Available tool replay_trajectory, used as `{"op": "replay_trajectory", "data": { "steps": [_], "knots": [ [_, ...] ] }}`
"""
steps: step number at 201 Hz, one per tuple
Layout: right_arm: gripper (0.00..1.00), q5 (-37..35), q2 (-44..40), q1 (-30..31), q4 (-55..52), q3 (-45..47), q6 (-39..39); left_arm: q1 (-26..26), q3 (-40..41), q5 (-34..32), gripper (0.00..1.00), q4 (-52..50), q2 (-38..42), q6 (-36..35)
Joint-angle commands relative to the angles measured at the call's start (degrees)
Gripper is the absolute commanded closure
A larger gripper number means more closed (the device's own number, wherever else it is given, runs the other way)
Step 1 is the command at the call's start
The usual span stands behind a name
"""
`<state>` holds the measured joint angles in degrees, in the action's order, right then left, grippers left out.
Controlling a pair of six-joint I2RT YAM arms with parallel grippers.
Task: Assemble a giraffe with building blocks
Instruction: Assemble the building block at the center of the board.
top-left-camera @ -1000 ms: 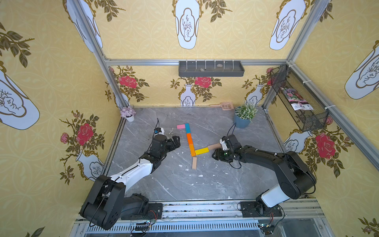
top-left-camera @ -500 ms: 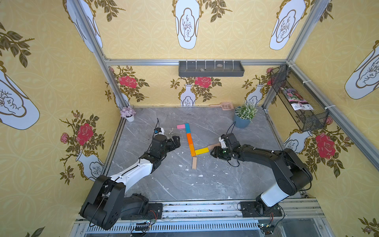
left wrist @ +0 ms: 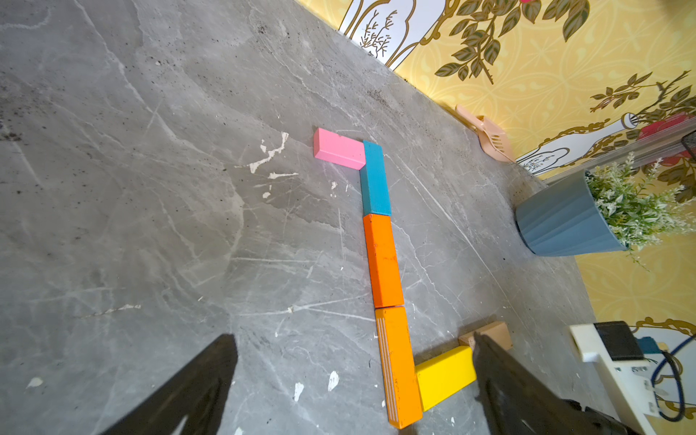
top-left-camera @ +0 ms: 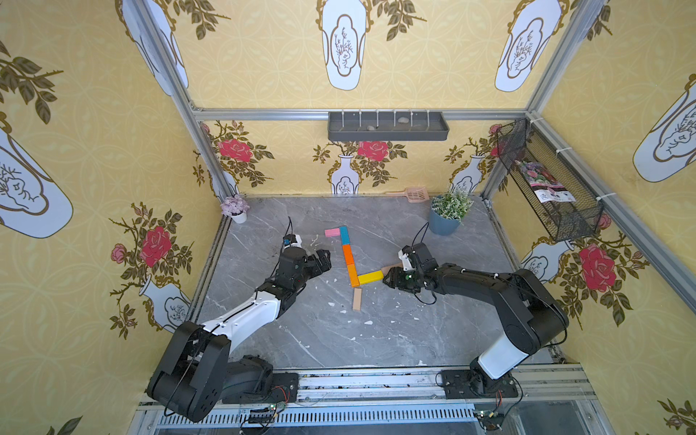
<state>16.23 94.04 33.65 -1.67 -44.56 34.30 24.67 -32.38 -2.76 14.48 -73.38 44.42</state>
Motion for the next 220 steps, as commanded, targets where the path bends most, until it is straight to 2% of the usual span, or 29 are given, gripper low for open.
{"op": "replay_trajectory", "data": {
  "steps": [1,152,183,193,209,213,220],
  "knots": [
    [0.39,-2.4,0.1,-0.2,-1.6,-0.4,0.4,-0.1,0.2,0.1,0.01,1.2,-0.1,-0.6],
    [0.39,-4.1,0.5,-0.4,-2.5,-1.5,1.5,0.0,0.5,0.0,0.01,1.2,0.4,-0.7],
    [0.38,-4.2,-1.9,-0.3,-6.4,-3.9,0.2,0.0,0.5,0.0,0.01,1.2,0.4,-0.7],
    [0.35,-4.5,-4.0,-0.1,-8.5,-5.7,-1.0,0.0,0.4,0.0,0.01,1.2,0.4,-0.8],
    [0.25,-7.6,-8.5,0.1,-11.0,-8.3,-3.3,0.4,0.1,0.0,0.01,1.3,0.1,-1.0],
    [0.17,-8.8,-9.5,0.1,-11.4,-8.8,-4.0,0.5,0.1,0.0,0.01,1.2,0.0,-0.9],
    [0.1,-11.5,-11.6,0.0,-12.0,-9.5,-5.1,0.9,0.0,0.0,0.01,1.2,-0.2,-0.6]
  ]
}}
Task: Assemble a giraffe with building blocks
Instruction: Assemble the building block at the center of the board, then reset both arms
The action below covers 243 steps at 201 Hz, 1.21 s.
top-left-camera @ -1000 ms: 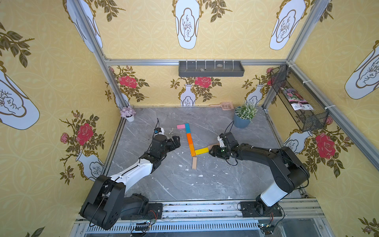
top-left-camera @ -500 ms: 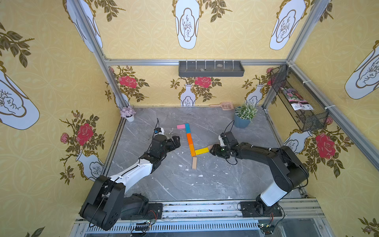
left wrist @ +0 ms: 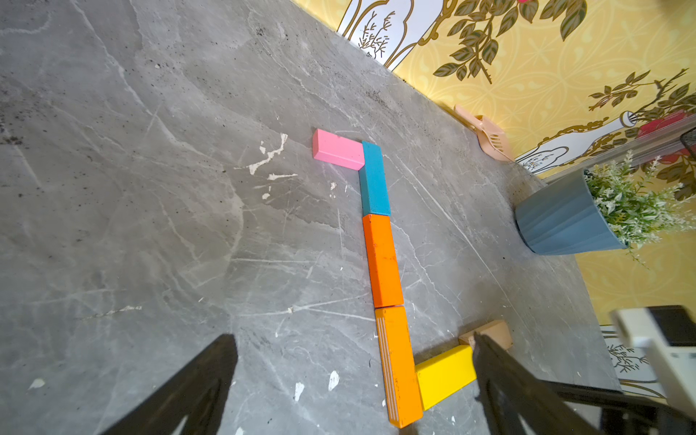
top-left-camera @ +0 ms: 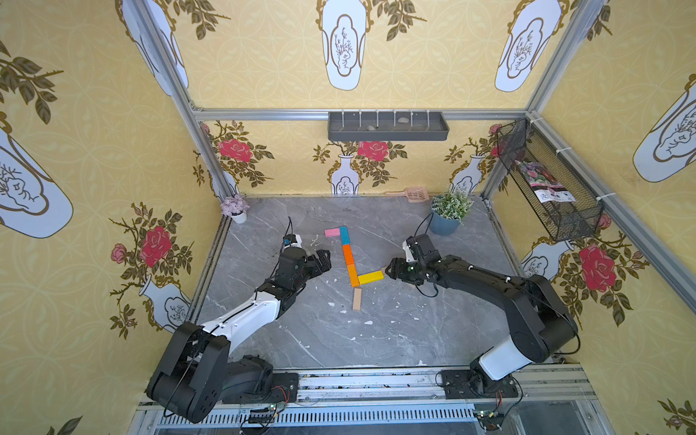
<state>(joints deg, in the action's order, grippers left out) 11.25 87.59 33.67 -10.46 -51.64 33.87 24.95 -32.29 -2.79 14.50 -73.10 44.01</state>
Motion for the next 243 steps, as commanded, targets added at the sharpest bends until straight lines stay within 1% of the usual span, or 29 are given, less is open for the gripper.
{"op": "replay_trajectory", "data": {
  "steps": [1,10,15,35,47,67,74,77,80,84,95,107,126,144,158,172,175,181,185,189,197,201,206,211,218,224,230,234,243],
  "knots": [
    [0.08,-6.9,-5.5,0.0,-3.2,-2.5,-4.8,0.7,-0.1,0.1,0.01,1.2,-0.4,-0.2],
    [0.0,-11.7,-7.8,0.0,-3.3,-3.0,-6.3,1.7,0.0,-0.8,0.01,1.7,-0.3,-0.5],
    [0.02,-14.8,-9.0,0.0,-3.4,-3.2,-6.9,2.6,0.1,-1.8,0.01,2.0,-0.1,-1.0],
    [0.02,-30.2,-12.8,-0.3,-0.8,-2.0,-10.1,6.5,0.2,-7.0,0.01,2.2,0.6,-5.3],
    [0.02,-38.3,-14.8,-0.6,6.4,1.7,-15.0,7.7,0.2,-8.4,0.01,2.2,0.8,-6.6],
    [0.02,-47.0,-17.6,-2.0,21.8,10.7,-27.7,7.8,0.1,-7.4,0.01,2.2,0.9,-7.9],
    [0.02,-48.5,-18.3,-3.0,28.6,14.9,-33.8,7.9,0.1,-7.2,0.01,2.2,1.0,-8.4],
    [0.02,-48.3,-18.4,-3.3,31.2,16.2,-35.2,8.0,0.0,-7.1,0.01,2.2,1.1,-8.5],
    [0.02,-48.0,-18.5,-3.9,34.3,18.0,-38.9,8.0,0.1,-7.1,0.01,2.2,1.1,-8.6],
    [0.02,-47.8,-18.5,-4.7,37.6,20.3,-41.6,8.1,0.1,-7.1,0.01,2.2,1.1,-8.7],
    [0.02,-45.3,-18.5,-7.5,46.3,26.1,-45.8,8.1,0.3,-7.4,0.01,2.2,1.3,-8.7],
    [0.02,-43.6,-18.7,-10.3,50.7,30.1,-44.3,8.1,0.5,-7.4,0.01,2.2,1.5,-8.7],
    [0.02,-40.3,-18.8,-13.5,51.7,33.9,-41.0,8.2,0.5,-7.4,0.01,2.2,1.3,-8.5],
    [0.03,-39.7,-16.2,-16.0,56.3,37.1,-40.0,8.3,0.4,-7.3,0.01,2.2,1.0,-8.6],
    [0.02,-36.4,-12.5,-19.3,65.6,40.7,-39.4,8.4,-0.2,-5.0,0.01,2.6,0.3,-11.3],
    [0.03,-31.0,-7.4,-25.5,76.9,44.2,-37.4,8.5,-1.8,-1.1,0.01,1.8,-1.3,-14.2],
    [0.02,-30.8,-7.4,-26.1,77.0,44.4,-36.7,8.5,-2.1,-0.4,0.01,1.6,-1.7,-14.5],
    [0.02,-29.4,-9.3,-27.2,72.6,43.9,-34.6,8.6,-2.9,0.8,0.01,1.2,-2.5,-15.0],
    [0.03,-27.6,-10.9,-28.1,69.1,43.5,-33.5,8.6,-3.2,1.2,0.01,1.0,-2.9,-15.3],
    [0.02,-25.2,-11.8,-29.4,68.5,43.7,-32.4,8.7,-3.6,1.8,0.01,0.8,-3.4,-15.4],
    [0.02,-21.5,-10.4,-31.8,72.1,45.4,-31.3,8.7,-4.1,2.2,0.01,0.6,-4.1,-15.5],
    [0.02,-21.1,-8.5,-33.0,74.8,46.3,-30.4,8.7,-4.3,2.2,0.01,0.7,-4.3,-15.4],
    [0.02,-20.6,-5.2,-33.8,82.1,47.4,-30.8,8.7,-4.3,2.1,0.01,0.7,-4.6,-15.2],
    [0.03,-22.1,-3.1,-33.7,85.3,47.5,-32.0,8.7,-4.3,1.8,0.01,0.7,-4.8,-15.2],
    [0.02,-25.2,-4.9,-31.5,78.7,45.8,-32.2,8.7,-4.4,1.2,0.01,0.7,-4.8,-15.4],
    [0.03,-23.9,-7.0,-31.1,72.3,44.0,-31.2,8.7,-4.3,0.6,0.01,0.7,-4.9,-15.9],
    [0.02,-19.3,-6.4,-33.5,73.2,43.8,-30.8,8.7,-4.0,-0.4,0.01,0.7,-4.7,-16.6],
    [0.02,-17.7,-5.5,-34.1,74.1,43.6,-30.9,8.7,-3.9,-1.0,0.01,0.6,-4.7,-16.9],
    [0.03,-16.6,-4.8,-34.6,73.0,42.6,-31.2,8.6,-3.7,-3.7,0.01,0.2,-4.4,-18.5]
  ]
}}
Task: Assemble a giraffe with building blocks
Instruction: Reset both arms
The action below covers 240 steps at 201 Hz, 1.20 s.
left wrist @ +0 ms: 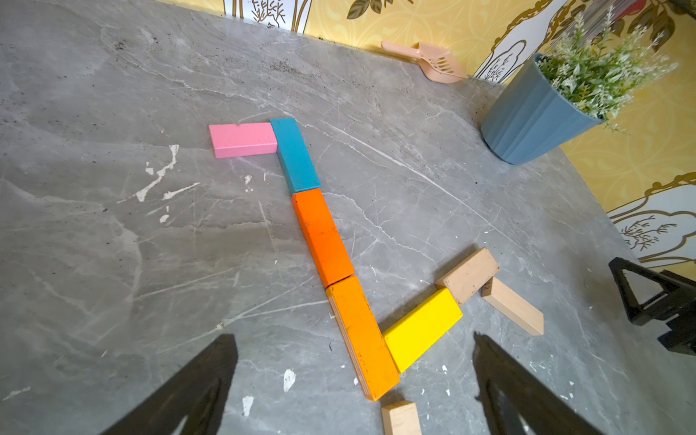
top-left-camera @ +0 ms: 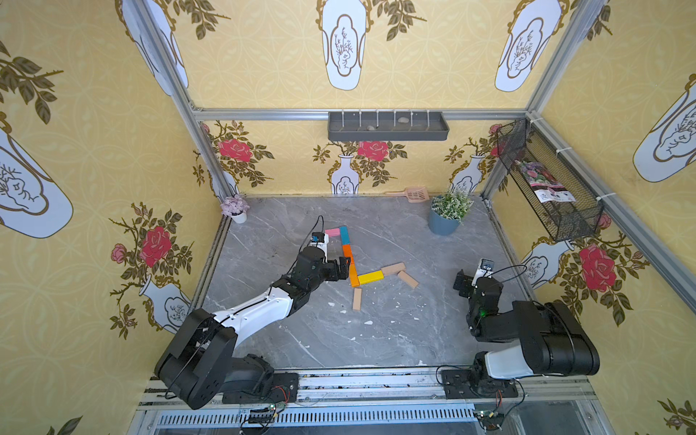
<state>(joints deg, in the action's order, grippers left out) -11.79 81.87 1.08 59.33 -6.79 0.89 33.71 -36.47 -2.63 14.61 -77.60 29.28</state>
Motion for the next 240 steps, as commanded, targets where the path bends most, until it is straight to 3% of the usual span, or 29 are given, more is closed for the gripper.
{"op": "replay_trajectory", "data": {
  "steps": [1,16,37,88,124,144,168,193,206,233,240],
  "knots": [
    [0.03,6.6,0.7,-2.1,2.8,-2.2,2.0,-0.1,0.5,-4.0,0.01,0.1,0.2,-4.1],
    [0.02,6.8,-0.5,-2.2,1.2,-2.2,2.1,-0.2,-0.7,-6.5,0.01,-3.7,1.6,-11.9],
    [0.03,7.0,0.1,-2.3,2.2,-2.1,2.1,-0.3,-1.3,-16.4,0.01,-6.8,5.2,-14.2],
    [0.02,7.0,0.2,-2.3,2.4,-2.1,2.1,-2.2,9.6,-36.1,0.01,10.3,16.7,-32.1],
    [0.03,6.9,0.2,-2.3,2.4,-2.1,2.1,-13.1,13.4,-35.5,0.01,11.1,17.0,-34.7],
    [0.03,7.0,0.1,-2.3,2.4,-2.1,2.1,-16.1,17.4,-36.5,0.01,19.0,15.2,-34.4],
    [0.02,7.0,0.2,-2.3,2.4,-2.0,2.1,-21.3,23.3,-27.2,0.01,29.4,13.5,-33.9],
    [0.03,7.0,0.1,-2.3,2.4,-2.1,2.1,-27.5,27.1,-22.7,0.01,40.0,8.4,-29.0],
    [0.02,6.9,0.1,-2.3,2.4,-2.1,2.1,-30.7,29.0,-15.5,0.01,46.0,5.0,-27.4],
    [0.02,6.9,0.2,-2.3,2.4,-2.1,2.1,-32.6,27.5,-13.8,0.01,53.6,-5.9,-26.1],
    [0.02,6.9,0.2,-2.3,2.4,-2.1,2.0,-32.6,27.1,-13.8,0.01,52.7,-5.6,-26.5]
  ]
}}
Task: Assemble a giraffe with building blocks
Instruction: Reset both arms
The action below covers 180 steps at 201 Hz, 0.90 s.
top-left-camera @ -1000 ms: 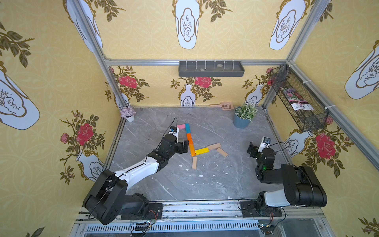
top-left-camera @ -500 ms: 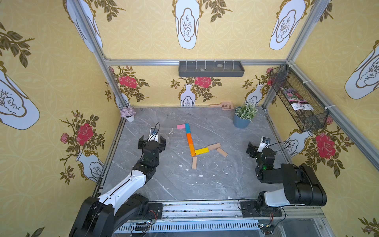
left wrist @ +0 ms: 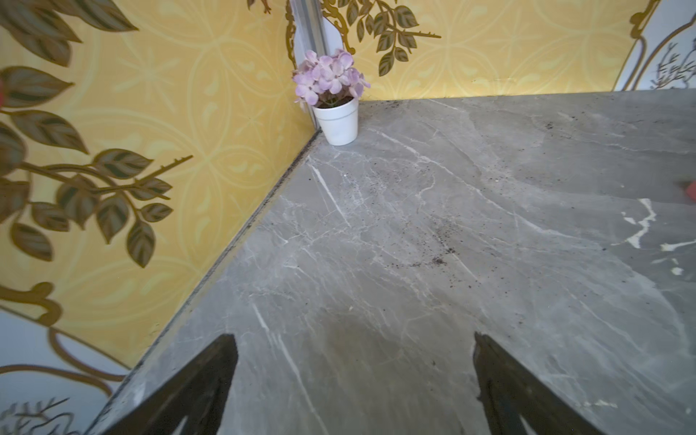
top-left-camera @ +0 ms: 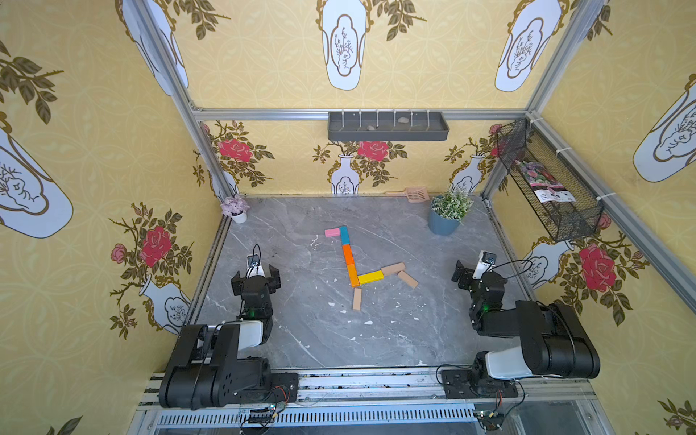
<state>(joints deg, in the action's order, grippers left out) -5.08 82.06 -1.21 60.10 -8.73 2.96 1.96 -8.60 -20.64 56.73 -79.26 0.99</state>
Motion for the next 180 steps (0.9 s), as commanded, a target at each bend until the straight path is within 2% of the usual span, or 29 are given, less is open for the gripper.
{"op": "replay_trajectory", "data": {
  "steps": [1,10,24,56,165,180],
  "knots": [
    [0.02,0.2,0.1,0.0,1.7,-0.1,0.0,-0.9,-0.9,4.4,0.01,9.9,-3.6,1.9],
    [0.02,0.2,0.0,0.0,1.7,-0.1,0.0,-1.8,-2.2,7.0,0.01,2.7,-0.9,2.9],
    [0.02,0.0,0.0,0.1,1.7,-0.1,-0.1,-2.3,-3.2,7.8,0.01,4.7,-3.1,2.8],
    [0.02,0.0,0.0,0.1,1.7,-0.1,0.0,-3.7,-8.0,11.8,0.01,-6.8,-2.2,3.0],
    [0.02,0.2,0.1,0.1,1.5,-0.2,0.0,-4.2,-8.2,12.3,0.01,-6.6,-2.5,3.1],
    [0.02,0.2,0.0,0.1,1.5,-0.2,0.0,-4.8,-8.9,13.9,0.01,-7.6,-2.7,3.4]
  ]
}}
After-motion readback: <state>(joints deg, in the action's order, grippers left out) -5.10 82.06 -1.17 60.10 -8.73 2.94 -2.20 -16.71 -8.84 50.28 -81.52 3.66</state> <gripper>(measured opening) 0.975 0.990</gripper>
